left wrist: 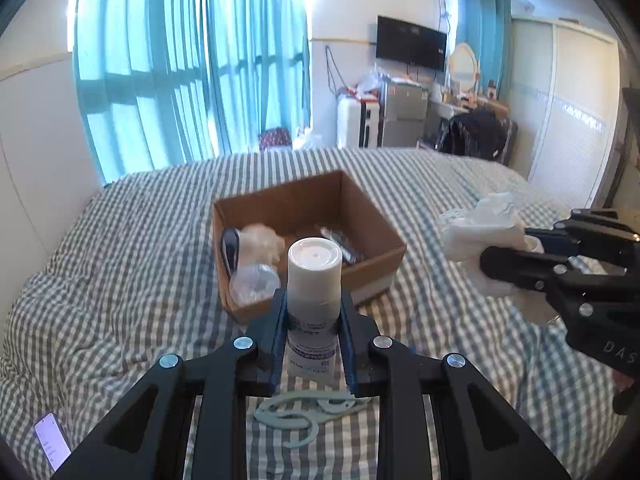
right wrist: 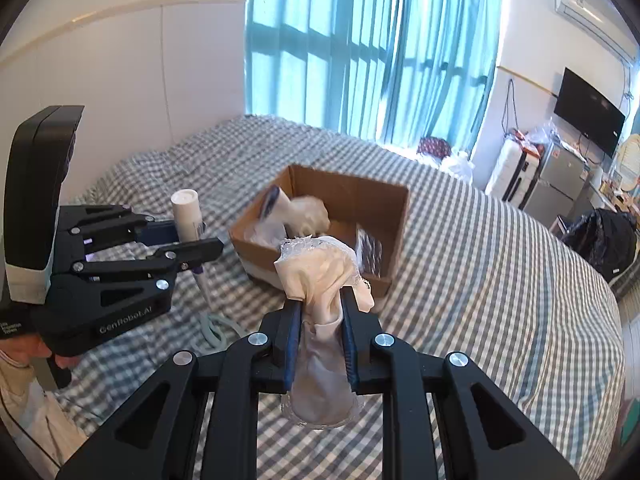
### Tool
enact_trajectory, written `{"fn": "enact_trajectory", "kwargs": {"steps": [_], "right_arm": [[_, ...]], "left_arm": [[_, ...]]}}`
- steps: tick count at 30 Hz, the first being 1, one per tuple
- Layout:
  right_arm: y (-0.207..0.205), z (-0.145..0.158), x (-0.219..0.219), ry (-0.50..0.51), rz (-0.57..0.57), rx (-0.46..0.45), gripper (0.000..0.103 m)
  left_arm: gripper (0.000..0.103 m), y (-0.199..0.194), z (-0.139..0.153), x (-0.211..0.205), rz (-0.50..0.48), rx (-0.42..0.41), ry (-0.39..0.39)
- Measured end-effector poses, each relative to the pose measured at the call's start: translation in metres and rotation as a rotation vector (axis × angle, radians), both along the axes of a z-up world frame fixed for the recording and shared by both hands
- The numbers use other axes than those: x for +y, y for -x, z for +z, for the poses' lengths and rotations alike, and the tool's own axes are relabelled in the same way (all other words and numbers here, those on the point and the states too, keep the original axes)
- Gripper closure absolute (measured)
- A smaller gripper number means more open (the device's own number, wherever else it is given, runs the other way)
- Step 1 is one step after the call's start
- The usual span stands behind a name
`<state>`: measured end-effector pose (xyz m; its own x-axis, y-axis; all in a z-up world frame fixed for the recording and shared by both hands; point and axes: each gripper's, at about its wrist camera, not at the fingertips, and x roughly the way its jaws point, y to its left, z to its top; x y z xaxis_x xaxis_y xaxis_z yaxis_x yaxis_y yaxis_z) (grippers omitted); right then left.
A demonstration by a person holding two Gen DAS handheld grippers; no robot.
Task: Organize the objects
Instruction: 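Lower the spray can and sock into the box and open both grippers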
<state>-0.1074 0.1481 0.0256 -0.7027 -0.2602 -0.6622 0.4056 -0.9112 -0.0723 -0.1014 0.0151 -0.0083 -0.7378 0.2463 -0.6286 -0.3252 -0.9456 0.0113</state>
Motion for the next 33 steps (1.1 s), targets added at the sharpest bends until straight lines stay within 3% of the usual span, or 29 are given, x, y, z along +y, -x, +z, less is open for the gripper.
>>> {"fn": "enact_trajectory", "kwargs": {"steps": [9, 17, 33], "right_arm": [[0.027, 0.026, -0.009, 0.038, 0.017, 0.052, 0.085], [0.083, 0.019, -0.013, 0.079, 0.006, 0.047, 0.085], [0.217, -0.063, -0.003, 0.112, -0.053, -0.052, 0.085]], "left_arm": [[0.080, 0.030, 0.023, 0.008, 0.003, 0.041, -0.024], [0.080, 0.087, 0.013, 0.017, 0.006, 0.028, -0.031], [0.080, 0.186, -0.079, 0.026, -0.003, -0.091, 0.041]]}}
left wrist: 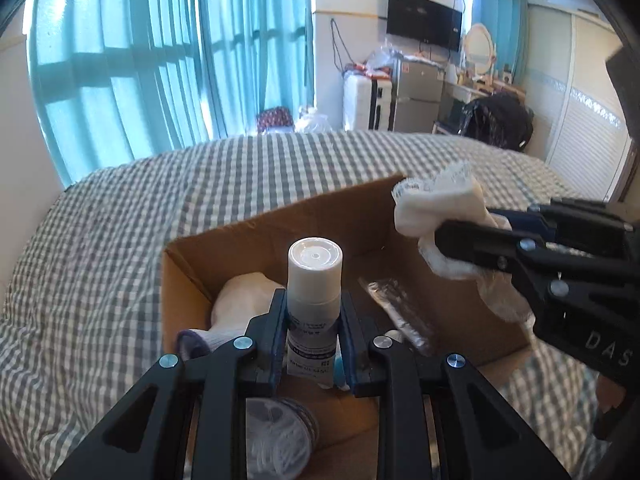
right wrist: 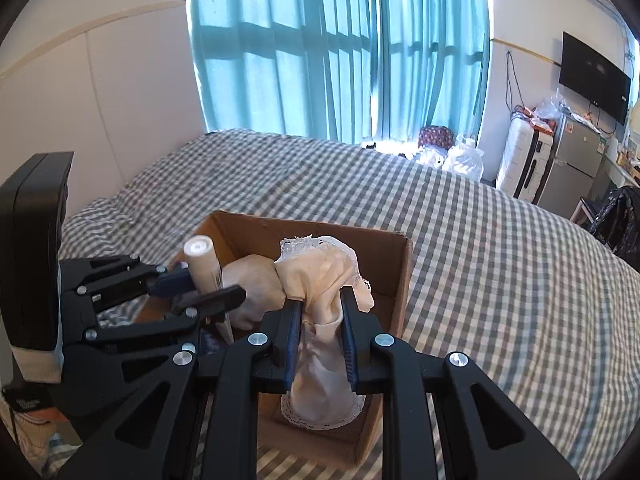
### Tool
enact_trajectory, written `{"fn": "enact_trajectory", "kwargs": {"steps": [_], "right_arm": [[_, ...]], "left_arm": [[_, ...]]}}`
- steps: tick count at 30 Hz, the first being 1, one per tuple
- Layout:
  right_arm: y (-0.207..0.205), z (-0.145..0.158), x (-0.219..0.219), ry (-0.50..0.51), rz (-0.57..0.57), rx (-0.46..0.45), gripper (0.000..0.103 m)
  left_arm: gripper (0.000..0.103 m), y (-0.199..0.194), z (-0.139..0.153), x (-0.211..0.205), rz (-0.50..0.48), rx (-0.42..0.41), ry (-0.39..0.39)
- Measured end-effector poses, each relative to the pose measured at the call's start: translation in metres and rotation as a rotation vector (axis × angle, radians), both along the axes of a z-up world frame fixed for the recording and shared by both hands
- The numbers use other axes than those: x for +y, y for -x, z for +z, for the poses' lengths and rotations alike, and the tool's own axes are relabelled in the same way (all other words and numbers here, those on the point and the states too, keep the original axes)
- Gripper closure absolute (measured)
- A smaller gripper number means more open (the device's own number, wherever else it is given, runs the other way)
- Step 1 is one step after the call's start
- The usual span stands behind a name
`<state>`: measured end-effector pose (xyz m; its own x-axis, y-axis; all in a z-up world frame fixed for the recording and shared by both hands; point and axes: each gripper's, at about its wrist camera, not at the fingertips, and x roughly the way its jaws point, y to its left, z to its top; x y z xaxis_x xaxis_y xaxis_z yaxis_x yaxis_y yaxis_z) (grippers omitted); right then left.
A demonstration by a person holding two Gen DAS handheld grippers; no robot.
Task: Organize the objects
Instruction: 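Lower the spray can and sock into the box and open both grippers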
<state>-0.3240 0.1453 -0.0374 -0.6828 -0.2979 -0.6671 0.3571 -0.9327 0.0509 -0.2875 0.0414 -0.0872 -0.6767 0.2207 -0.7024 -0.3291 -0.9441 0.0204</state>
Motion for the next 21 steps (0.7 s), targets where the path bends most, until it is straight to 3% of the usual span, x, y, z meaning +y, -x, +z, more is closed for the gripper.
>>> {"fn": "enact_trajectory", "kwargs": {"steps": [9, 12, 14, 15, 16, 18, 21], "right_arm": [[0.025, -0.034, 0.004, 0.035, -0.018, -0.074, 0.084], [0.020, -0.030, 0.007, 0.043, -0.024, -0.065, 0.077], [0.016, -0.025, 0.009, 0.051, -0.032, -0.055, 0.066], [0.014, -0.022, 0.011, 0.057, -0.039, -0.054, 0.061], [0.011, -0.019, 0.012, 0.062, -0.043, -0.054, 0.051], [0.004, -0.009, 0.016, 0.072, -0.058, -0.036, 0.040], [-0.008, 0.008, 0.021, 0.083, -0.079, -0.015, 0.039]], "left_arm": [[0.078, 0.013, -0.030, -0.001, 0.011, -0.051, 0.019], [0.074, 0.011, -0.028, -0.002, 0.025, -0.060, 0.019], [0.059, 0.007, -0.022, -0.003, 0.034, -0.049, 0.014], [0.042, 0.004, -0.018, -0.004, 0.044, -0.035, 0.014], [0.034, 0.002, -0.013, -0.006, 0.052, -0.020, 0.009], [0.029, -0.005, -0.002, -0.010, 0.065, 0.006, -0.003], [0.023, -0.017, 0.016, -0.015, 0.086, 0.027, 0.003]]}}
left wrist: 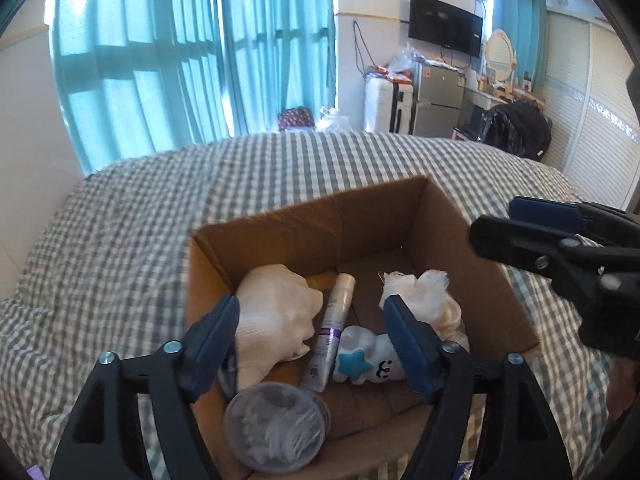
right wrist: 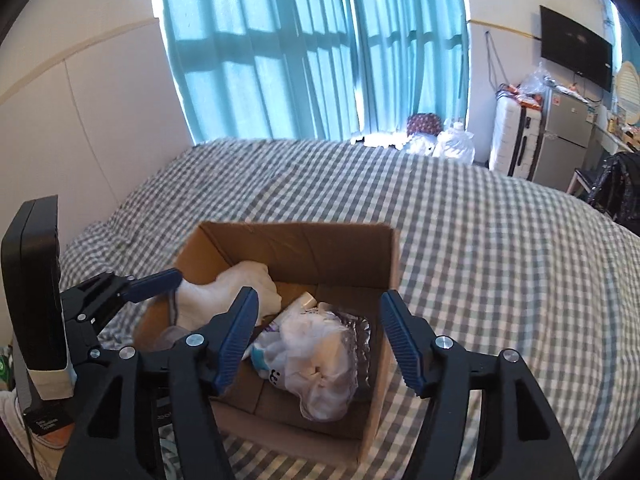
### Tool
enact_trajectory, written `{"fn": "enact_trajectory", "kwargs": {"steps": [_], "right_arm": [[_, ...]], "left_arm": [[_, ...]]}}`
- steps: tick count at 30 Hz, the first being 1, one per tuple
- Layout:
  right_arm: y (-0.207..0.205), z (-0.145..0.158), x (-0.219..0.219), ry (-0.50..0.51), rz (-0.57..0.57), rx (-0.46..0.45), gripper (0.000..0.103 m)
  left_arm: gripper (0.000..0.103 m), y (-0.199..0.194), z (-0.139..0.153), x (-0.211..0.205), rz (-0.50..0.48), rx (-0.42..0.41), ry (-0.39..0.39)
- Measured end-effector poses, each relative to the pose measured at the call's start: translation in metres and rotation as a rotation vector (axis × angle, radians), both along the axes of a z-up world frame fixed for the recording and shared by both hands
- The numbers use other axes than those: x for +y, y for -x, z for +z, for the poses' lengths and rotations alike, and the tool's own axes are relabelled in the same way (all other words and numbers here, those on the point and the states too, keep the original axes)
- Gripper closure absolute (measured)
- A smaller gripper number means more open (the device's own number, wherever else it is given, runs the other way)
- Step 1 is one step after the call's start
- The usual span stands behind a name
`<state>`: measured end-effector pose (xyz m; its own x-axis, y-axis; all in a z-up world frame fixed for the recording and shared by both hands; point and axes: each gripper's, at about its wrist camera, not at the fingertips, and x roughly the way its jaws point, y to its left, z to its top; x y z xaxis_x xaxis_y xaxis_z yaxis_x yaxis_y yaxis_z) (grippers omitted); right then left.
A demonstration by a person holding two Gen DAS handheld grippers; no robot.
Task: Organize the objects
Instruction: 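Lower the spray can and sock into the box and open both grippers, then grasp the pale green clip with the left gripper while the right grasps the tissue pack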
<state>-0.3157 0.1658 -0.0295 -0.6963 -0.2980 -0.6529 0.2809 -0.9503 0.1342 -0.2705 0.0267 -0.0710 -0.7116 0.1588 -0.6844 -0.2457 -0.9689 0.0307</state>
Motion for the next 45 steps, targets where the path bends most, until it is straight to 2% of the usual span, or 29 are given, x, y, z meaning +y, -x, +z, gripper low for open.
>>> {"fn": "enact_trajectory", "kwargs": {"steps": [3, 5, 7, 10, 17, 21, 26, 37, 41, 45], "right_arm": [[-0.019, 0.020, 0.006, 0.013, -0.012, 0.026, 0.032], [-0.033, 0.034, 0.007, 0.007, -0.018, 0.048, 0.022], [-0.048, 0.048, 0.007, 0.000, -0.025, 0.071, 0.020], [-0.072, 0.065, 0.010, -0.006, -0.039, 0.091, 0.011], [-0.124, 0.088, 0.016, -0.018, -0.067, 0.130, 0.000], [-0.145, 0.084, 0.014, -0.027, -0.028, 0.135, 0.000], [-0.160, 0.052, 0.008, -0.066, 0.030, 0.121, 0.000], [-0.155, -0.083, -0.016, -0.127, 0.182, -0.083, 0.000], [-0.151, -0.118, -0.027, -0.161, 0.234, -0.177, 0.000], [-0.147, -0.142, -0.034, -0.178, 0.263, -0.247, 0.003]], "left_arm": [[0.016, -0.014, 0.018, -0.006, 0.021, 0.022, -0.008], [0.011, -0.027, 0.032, -0.014, 0.043, 0.043, -0.025], [0.005, -0.038, 0.042, -0.019, 0.063, 0.061, -0.042], [0.000, -0.059, 0.061, -0.032, 0.097, 0.115, -0.074], [0.000, -0.103, 0.080, -0.055, 0.155, 0.154, -0.108], [0.000, -0.129, 0.071, -0.065, 0.205, 0.161, -0.061], [0.000, -0.148, 0.030, -0.071, 0.234, 0.088, -0.013], [0.000, -0.167, -0.082, -0.060, 0.244, -0.113, -0.006], [0.000, -0.170, -0.105, -0.051, 0.205, -0.154, 0.035], [0.000, -0.173, -0.109, -0.044, 0.161, -0.155, 0.047]]}}
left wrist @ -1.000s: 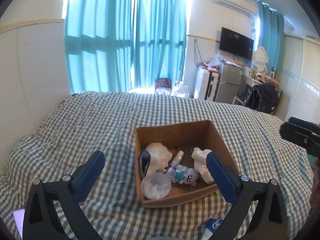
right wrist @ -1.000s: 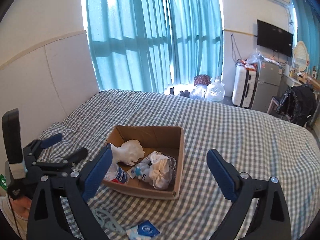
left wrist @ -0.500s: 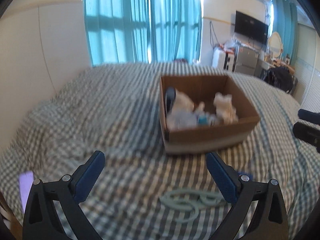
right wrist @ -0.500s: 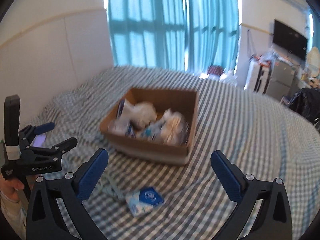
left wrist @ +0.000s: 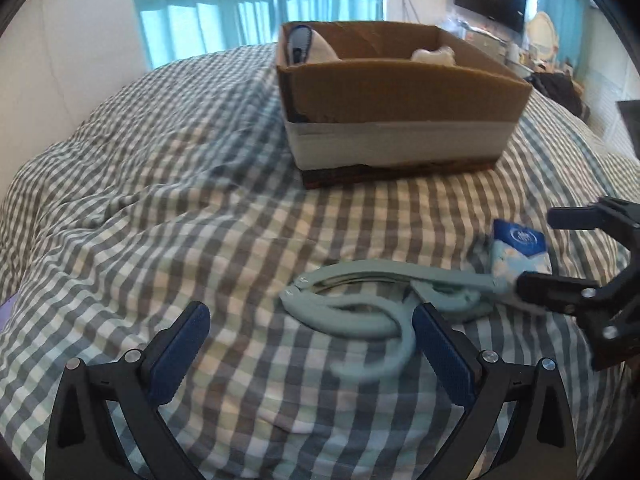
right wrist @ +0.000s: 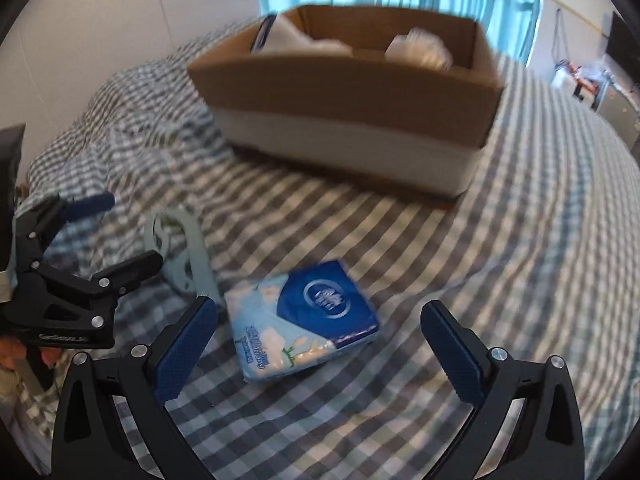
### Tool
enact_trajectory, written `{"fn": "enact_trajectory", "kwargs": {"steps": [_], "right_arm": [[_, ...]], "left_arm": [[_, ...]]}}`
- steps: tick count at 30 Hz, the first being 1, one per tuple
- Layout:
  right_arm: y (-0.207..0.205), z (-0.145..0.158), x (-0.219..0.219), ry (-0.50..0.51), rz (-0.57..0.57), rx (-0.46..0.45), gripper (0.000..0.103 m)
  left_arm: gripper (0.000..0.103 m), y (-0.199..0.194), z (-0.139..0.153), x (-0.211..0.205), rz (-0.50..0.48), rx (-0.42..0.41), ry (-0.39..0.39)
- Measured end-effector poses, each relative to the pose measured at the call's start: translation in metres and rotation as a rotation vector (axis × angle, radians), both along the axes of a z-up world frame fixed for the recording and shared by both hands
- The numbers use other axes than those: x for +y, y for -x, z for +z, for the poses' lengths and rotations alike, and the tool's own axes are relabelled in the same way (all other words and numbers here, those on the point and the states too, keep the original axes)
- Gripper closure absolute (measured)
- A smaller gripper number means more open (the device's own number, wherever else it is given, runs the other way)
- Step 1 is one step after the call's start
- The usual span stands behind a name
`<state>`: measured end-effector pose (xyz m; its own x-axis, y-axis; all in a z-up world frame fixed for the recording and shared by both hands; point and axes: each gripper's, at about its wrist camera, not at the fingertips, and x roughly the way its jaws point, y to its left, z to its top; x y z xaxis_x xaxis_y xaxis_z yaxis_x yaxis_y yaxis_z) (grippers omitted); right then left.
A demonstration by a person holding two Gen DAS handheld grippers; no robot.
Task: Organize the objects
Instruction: 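Grasp the pale green clip with the left gripper while the right grasps the tissue pack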
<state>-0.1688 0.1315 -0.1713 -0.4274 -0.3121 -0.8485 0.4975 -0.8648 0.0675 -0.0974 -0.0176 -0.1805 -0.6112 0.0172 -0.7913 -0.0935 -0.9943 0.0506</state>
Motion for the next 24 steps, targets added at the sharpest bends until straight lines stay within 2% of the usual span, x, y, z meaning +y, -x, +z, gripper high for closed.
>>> {"fn": "enact_trajectory", "kwargs": {"steps": [3, 5, 6, 13, 17, 18, 22, 24], "right_arm": [[0.001, -0.009, -0.004, -0.011, 0.021, -0.031, 0.010], [0.000, -0.012, -0.004, -0.001, 0.029, -0.050, 0.024], [0.002, -0.011, -0.004, 0.000, 0.026, -0.056, 0.027], [-0.003, 0.009, 0.009, 0.038, -0.036, -0.010, 0.028], [-0.005, 0.017, 0.016, 0.064, -0.060, 0.005, 0.028], [-0.006, 0.017, 0.017, 0.066, -0.060, 0.007, 0.028], [-0.008, 0.016, 0.016, 0.063, -0.059, 0.005, 0.028], [-0.008, 0.015, 0.015, 0.060, -0.054, 0.005, 0.028]], "left_arm": [[0.000, -0.004, -0.003, 0.006, -0.033, 0.000, 0.016], [0.000, -0.003, -0.006, 0.010, -0.044, -0.009, 0.037], [0.000, -0.004, -0.007, 0.011, -0.047, -0.009, 0.042], [0.000, -0.005, -0.003, 0.016, -0.063, 0.017, 0.063], [0.001, -0.003, -0.002, 0.015, -0.079, 0.014, 0.040], [0.004, -0.002, -0.002, 0.013, -0.081, 0.009, 0.026], [0.031, 0.002, -0.007, 0.013, -0.098, -0.032, -0.020], [0.036, 0.002, -0.007, 0.016, -0.112, -0.029, -0.007]]}}
